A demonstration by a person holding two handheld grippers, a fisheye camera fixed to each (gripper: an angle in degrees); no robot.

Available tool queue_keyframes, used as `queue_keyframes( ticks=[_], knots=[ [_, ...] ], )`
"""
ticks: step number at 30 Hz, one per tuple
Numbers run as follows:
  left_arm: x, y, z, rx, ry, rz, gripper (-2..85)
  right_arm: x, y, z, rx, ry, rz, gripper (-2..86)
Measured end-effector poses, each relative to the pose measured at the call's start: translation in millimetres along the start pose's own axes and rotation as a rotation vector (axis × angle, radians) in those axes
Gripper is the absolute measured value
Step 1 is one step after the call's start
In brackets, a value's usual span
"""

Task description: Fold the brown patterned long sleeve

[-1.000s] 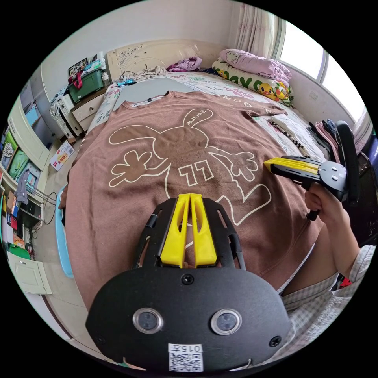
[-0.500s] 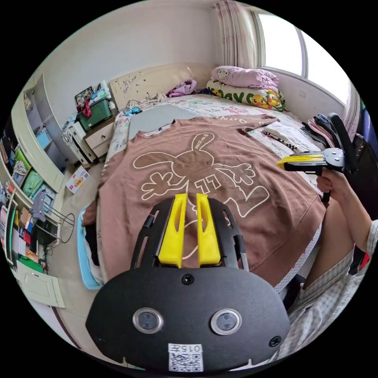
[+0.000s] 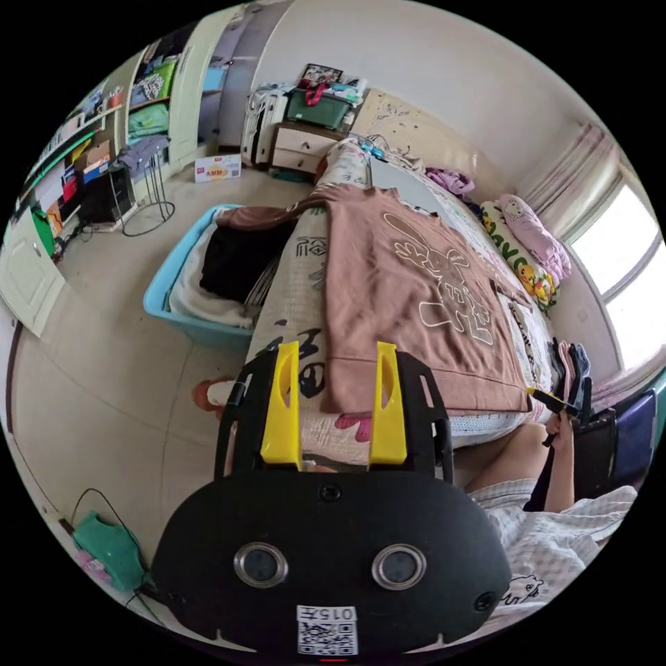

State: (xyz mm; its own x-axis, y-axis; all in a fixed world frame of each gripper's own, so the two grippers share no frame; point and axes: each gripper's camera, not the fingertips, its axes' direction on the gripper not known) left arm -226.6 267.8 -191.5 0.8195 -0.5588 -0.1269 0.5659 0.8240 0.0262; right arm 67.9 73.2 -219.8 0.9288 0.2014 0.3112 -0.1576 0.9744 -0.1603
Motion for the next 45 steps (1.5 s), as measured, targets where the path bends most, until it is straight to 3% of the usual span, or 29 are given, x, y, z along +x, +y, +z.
queue_keyframes(
  ticks=[4,7,9,12,24,29,35,39,45],
  knots=[
    [-17.3,-5.8,21.9,-0.07,0.089,-0.023,13.5,-9.8,-17.7,3.5,-0.025,0.018,0.005,11.8],
    [-21.6,-8.8,25.9,-0.063,0.024,0.0,10.0,-16.5,-25.5,-4.2,-0.015,0.023,-0.003,9.3],
    [-31.7,-10.7,23.5,-0.056,0.156,0.013,3.9,-19.1,-28.1,-11.0,-0.003,0.026,-0.003,6.6],
    [-41.0,-12.0,13.7,-0.04,0.196,0.0,2.1,-24.8,-31.4,-21.0,0.005,0.015,-0.019,5.2],
    [-26.8,-30.0,30.1,-0.142,-0.017,0.109,1.2,-57.6,-47.1,17.4,-0.15,0.171,-0.122,4.6],
    [-25.7,-39.7,34.3,-0.151,0.017,0.105,1.6,-67.3,-55.9,26.7,-0.149,0.198,-0.132,5.6],
    [-33.4,-46.6,49.5,-0.186,0.149,0.071,1.9,-55.8,-56.7,36.9,-0.135,0.087,-0.102,6.2],
    [-9.8,-48.3,44.8,-0.164,-0.019,0.185,1.6,-61.6,-63.3,43.8,-0.164,0.119,-0.121,2.1],
    [4.8,-68.2,59.8,-0.273,-0.048,0.214,3.6,-71.5,-84.2,65.8,-0.256,0.155,-0.183,4.2]
  ],
)
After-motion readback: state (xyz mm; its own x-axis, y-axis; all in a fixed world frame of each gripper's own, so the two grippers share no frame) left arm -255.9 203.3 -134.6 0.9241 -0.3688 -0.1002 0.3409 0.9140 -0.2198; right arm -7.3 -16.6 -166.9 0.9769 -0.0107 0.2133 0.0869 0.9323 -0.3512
